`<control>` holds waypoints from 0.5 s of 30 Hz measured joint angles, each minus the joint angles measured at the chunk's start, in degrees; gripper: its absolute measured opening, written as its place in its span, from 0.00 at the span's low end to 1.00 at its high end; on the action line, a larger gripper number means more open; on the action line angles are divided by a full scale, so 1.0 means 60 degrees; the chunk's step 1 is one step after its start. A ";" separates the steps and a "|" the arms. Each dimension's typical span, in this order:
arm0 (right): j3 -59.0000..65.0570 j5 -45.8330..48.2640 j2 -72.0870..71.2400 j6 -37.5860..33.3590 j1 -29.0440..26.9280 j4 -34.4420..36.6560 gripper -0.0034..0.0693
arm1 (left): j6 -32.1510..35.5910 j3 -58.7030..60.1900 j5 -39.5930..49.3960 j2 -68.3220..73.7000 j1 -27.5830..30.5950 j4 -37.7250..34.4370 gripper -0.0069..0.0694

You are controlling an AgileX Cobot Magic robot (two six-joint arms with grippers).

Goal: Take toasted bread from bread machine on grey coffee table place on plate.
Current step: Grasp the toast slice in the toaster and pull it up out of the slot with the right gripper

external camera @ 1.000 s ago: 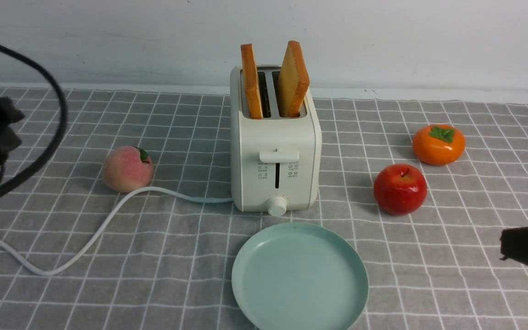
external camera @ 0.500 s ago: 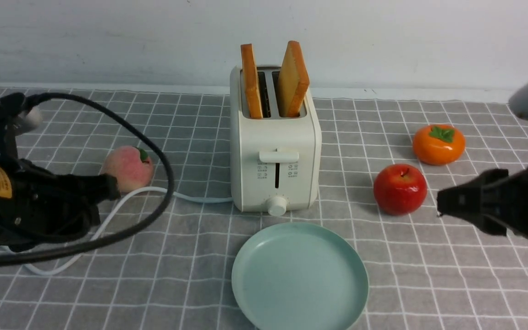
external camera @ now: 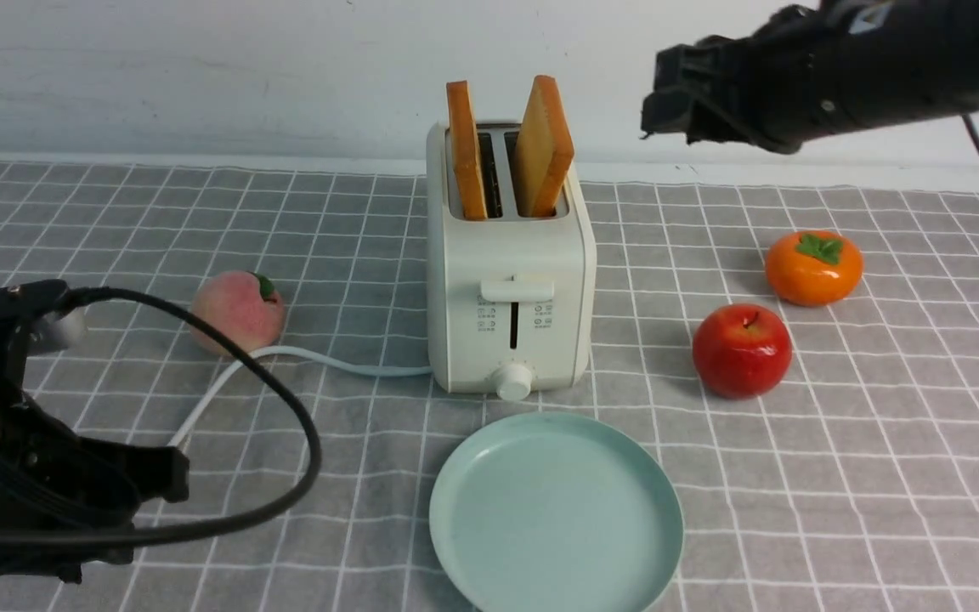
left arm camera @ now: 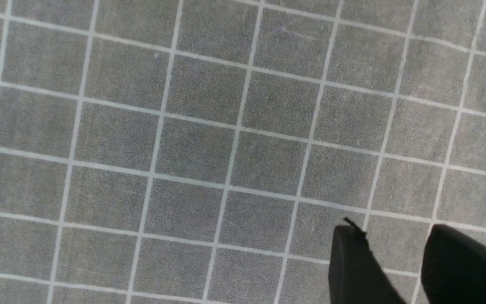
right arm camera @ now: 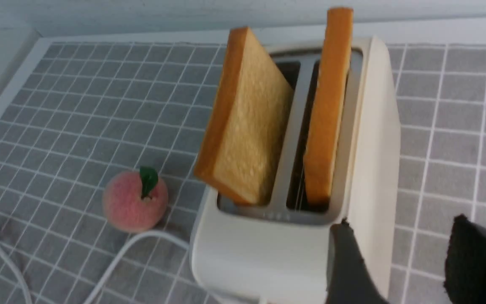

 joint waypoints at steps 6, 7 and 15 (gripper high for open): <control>-0.1403 -0.0531 0.1810 -0.0003 0.0000 0.0398 0.58 | 0.0000 -0.0030 -0.0113 0.0000 0.0000 -0.0268 0.40; -0.1420 -0.0561 0.1902 -0.0003 0.0000 0.0398 0.58 | 0.0000 -0.0029 -0.0113 0.0000 0.0000 -0.0295 0.40; -0.1556 -0.1384 0.2726 -0.0029 0.0000 0.1898 0.59 | 0.0133 -0.0029 -0.0113 0.0000 0.0000 -0.0464 0.40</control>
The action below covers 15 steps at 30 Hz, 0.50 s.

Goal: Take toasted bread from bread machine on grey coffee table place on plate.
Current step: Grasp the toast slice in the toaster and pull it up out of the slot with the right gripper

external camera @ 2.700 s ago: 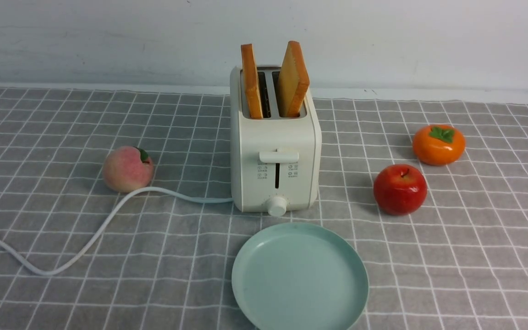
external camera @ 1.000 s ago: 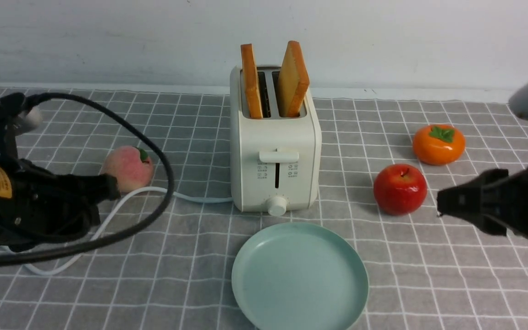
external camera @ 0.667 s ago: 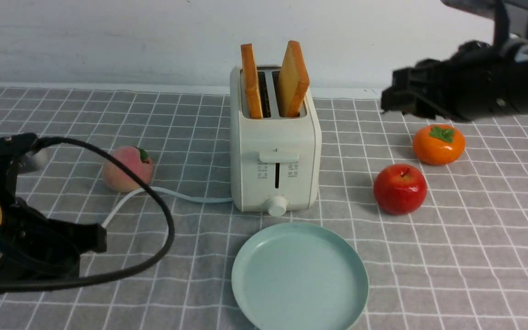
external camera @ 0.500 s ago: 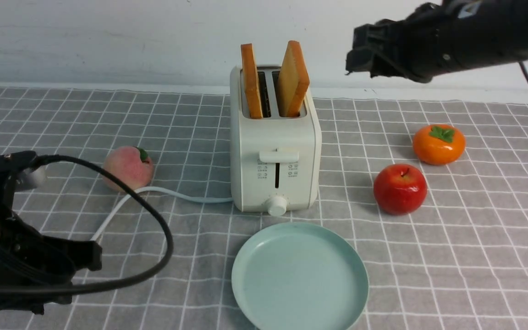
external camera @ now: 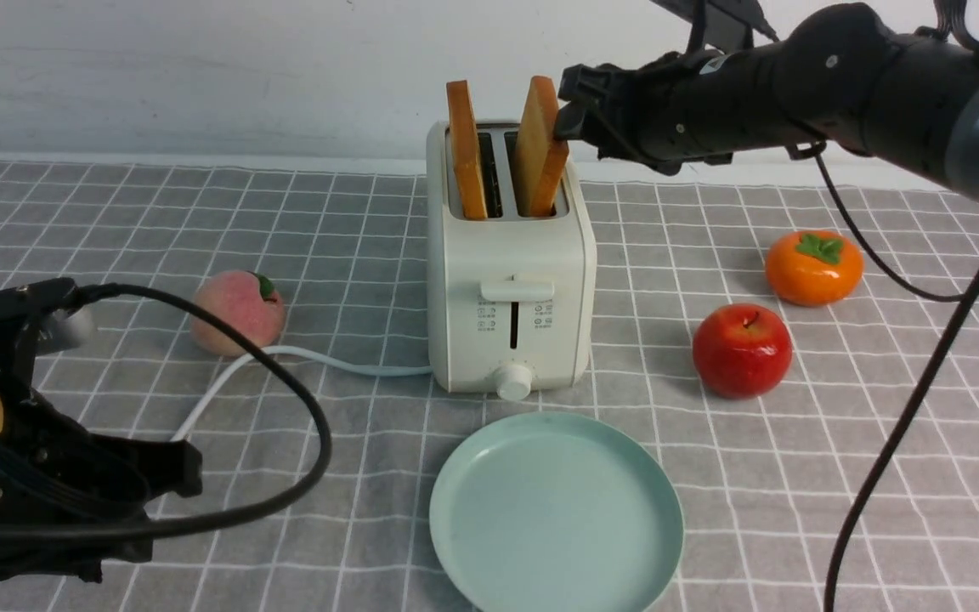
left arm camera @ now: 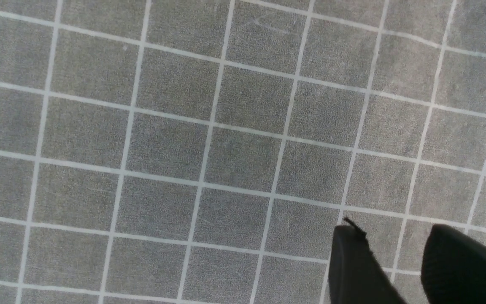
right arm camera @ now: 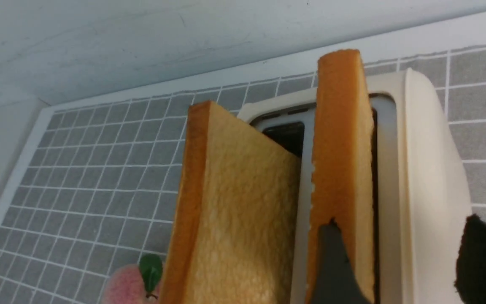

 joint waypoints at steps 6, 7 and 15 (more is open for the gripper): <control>-0.0030 -0.0203 0.0000 0.0000 0.0000 0.0350 0.59 | 0.0000 0.0000 0.0000 0.0000 0.0000 -0.0011 0.40; -0.0030 -0.0203 0.0000 0.0000 0.0000 0.0389 0.59 | 0.0000 0.0000 0.0000 0.0000 0.0000 -0.0011 0.40; -0.0042 -0.0203 0.0074 -0.0333 0.0187 0.0800 0.58 | 0.0004 0.0000 -0.0069 0.0000 0.0000 -0.0011 0.40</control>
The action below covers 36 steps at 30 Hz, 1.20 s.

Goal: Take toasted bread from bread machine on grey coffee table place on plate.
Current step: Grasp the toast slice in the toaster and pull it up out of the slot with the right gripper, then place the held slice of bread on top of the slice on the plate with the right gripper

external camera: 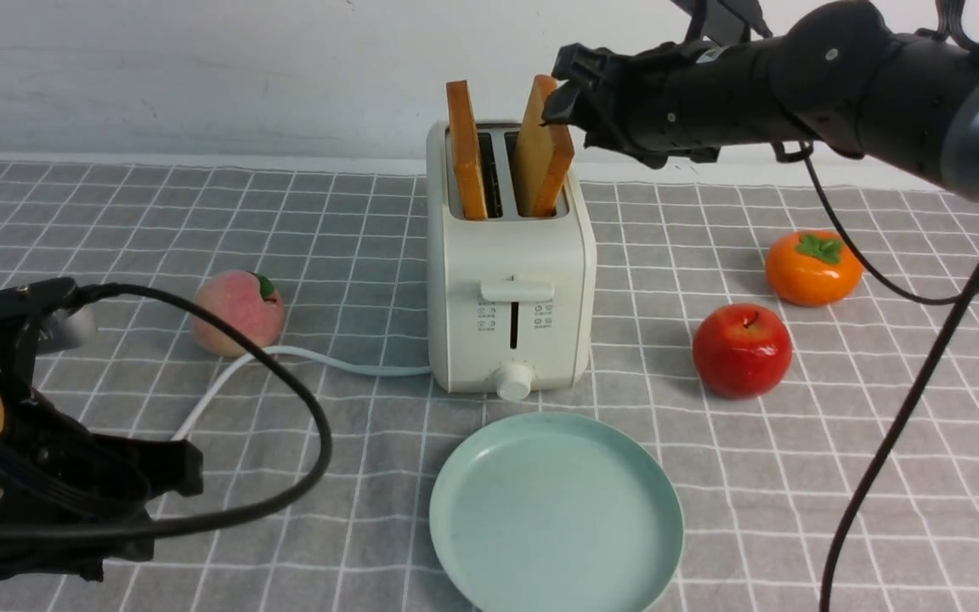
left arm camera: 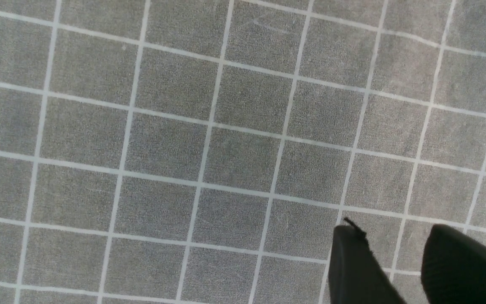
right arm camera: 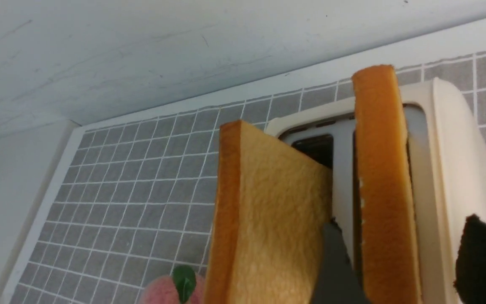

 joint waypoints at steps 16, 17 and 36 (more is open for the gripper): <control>0.0009 0.0431 -0.0306 -0.0949 -0.0069 0.0044 0.20 | 0.0000 0.0000 -0.0104 0.0000 0.0000 0.0000 0.40; 0.0009 0.0506 -0.0545 -0.0949 -0.0177 0.0068 0.20 | 0.0000 0.0000 -0.0135 0.0000 0.0000 0.0000 0.40; 0.0804 0.7563 -0.4402 -0.1687 -0.3401 0.0537 0.20 | 0.0000 0.0000 -0.4567 0.0179 0.0000 -0.2288 0.40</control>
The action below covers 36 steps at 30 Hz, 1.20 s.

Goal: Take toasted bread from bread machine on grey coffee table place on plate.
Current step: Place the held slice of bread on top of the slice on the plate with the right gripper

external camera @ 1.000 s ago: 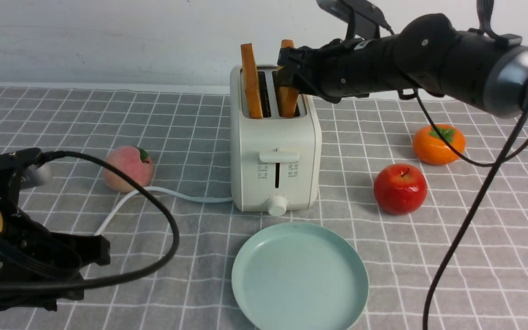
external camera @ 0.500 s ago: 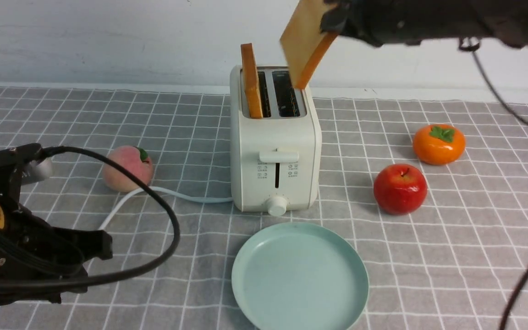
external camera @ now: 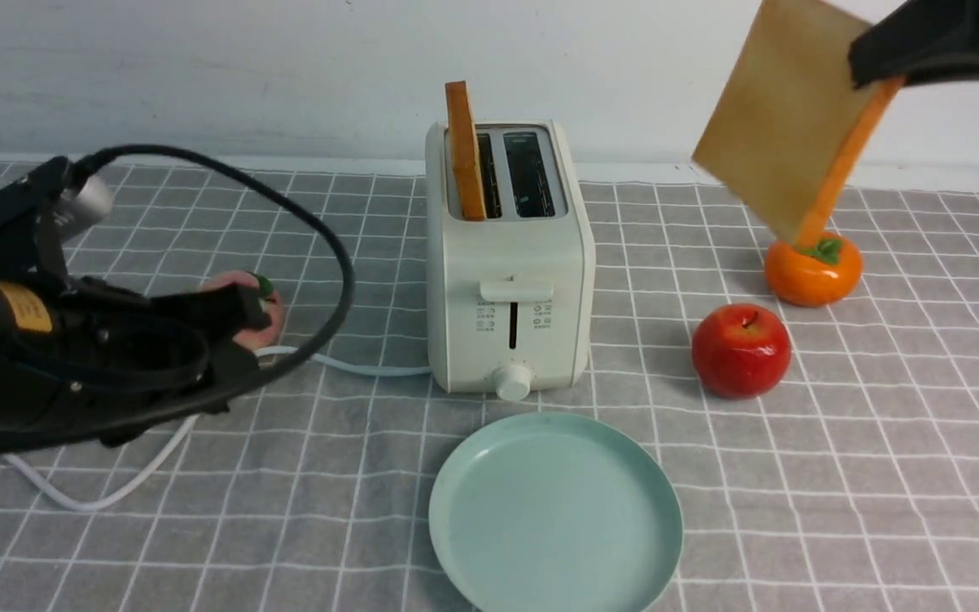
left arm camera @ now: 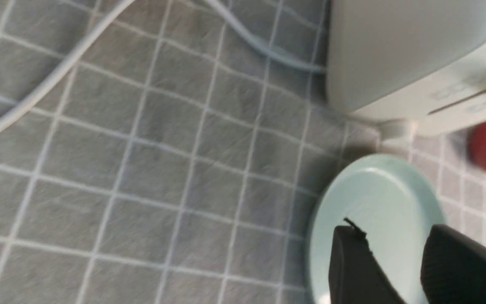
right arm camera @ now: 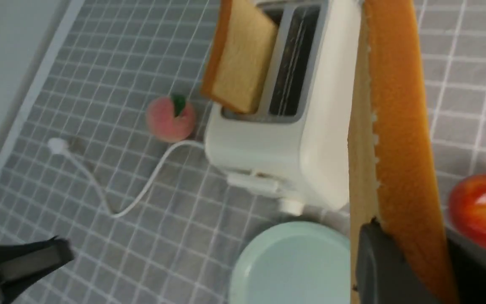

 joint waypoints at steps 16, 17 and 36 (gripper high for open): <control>0.2265 0.0747 -0.0090 -0.3282 0.2184 0.2113 0.20 | 0.0000 0.0000 -0.0163 0.0405 0.0000 -0.0922 0.40; 0.2656 0.0664 -0.0090 -0.3325 0.2320 0.2113 0.20 | 0.0000 0.0000 -0.0153 0.0405 0.0000 -0.0922 0.40; 0.7183 -0.5765 0.0103 -0.5159 0.3561 0.6064 0.20 | 0.0000 0.0000 0.0859 0.0405 0.0000 -0.1533 0.40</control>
